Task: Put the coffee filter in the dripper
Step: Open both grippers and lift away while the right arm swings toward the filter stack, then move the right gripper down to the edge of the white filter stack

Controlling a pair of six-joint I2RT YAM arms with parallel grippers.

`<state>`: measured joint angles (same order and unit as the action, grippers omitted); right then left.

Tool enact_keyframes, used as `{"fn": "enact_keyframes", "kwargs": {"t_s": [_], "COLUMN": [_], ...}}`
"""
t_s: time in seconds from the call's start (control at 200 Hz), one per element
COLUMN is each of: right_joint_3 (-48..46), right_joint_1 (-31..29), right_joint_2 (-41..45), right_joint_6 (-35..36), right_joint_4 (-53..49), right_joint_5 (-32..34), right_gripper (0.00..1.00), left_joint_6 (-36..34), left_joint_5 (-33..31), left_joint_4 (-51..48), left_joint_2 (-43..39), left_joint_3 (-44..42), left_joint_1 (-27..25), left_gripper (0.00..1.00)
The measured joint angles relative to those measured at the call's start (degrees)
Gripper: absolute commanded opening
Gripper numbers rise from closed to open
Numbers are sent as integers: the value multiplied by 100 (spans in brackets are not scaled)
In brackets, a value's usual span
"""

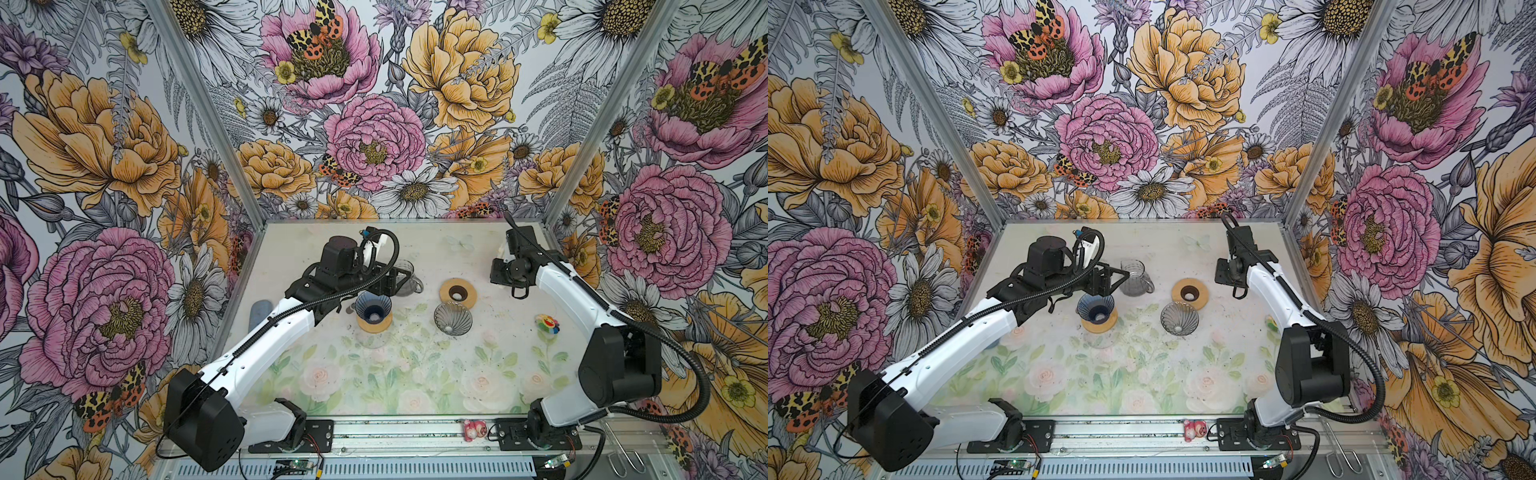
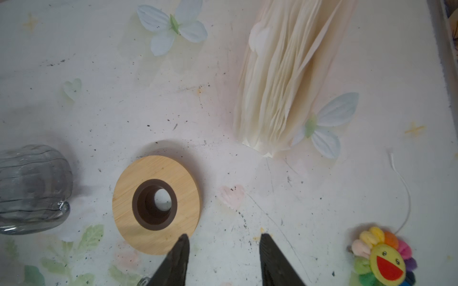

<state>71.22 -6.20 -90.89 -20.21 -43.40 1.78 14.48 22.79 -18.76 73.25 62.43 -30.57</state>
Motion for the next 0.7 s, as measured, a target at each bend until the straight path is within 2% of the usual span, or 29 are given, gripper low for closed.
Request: {"fn": "enact_keyframes", "kwargs": {"t_s": [0.305,0.701], "right_joint_3": [470,927], "right_joint_1": [219,518], "right_joint_2": [-787,-1484], "right_joint_6": [201,428], "right_joint_4": [-50,17], "right_joint_5": [302,321], "right_gripper": [46,45], "left_joint_6": [195,363], "left_joint_5": [2,2], "left_joint_4": [234,282], "left_joint_2": [70,175], "left_joint_3": [-50,-74], "left_joint_1": [-162,-195], "left_gripper": [90,90]}}
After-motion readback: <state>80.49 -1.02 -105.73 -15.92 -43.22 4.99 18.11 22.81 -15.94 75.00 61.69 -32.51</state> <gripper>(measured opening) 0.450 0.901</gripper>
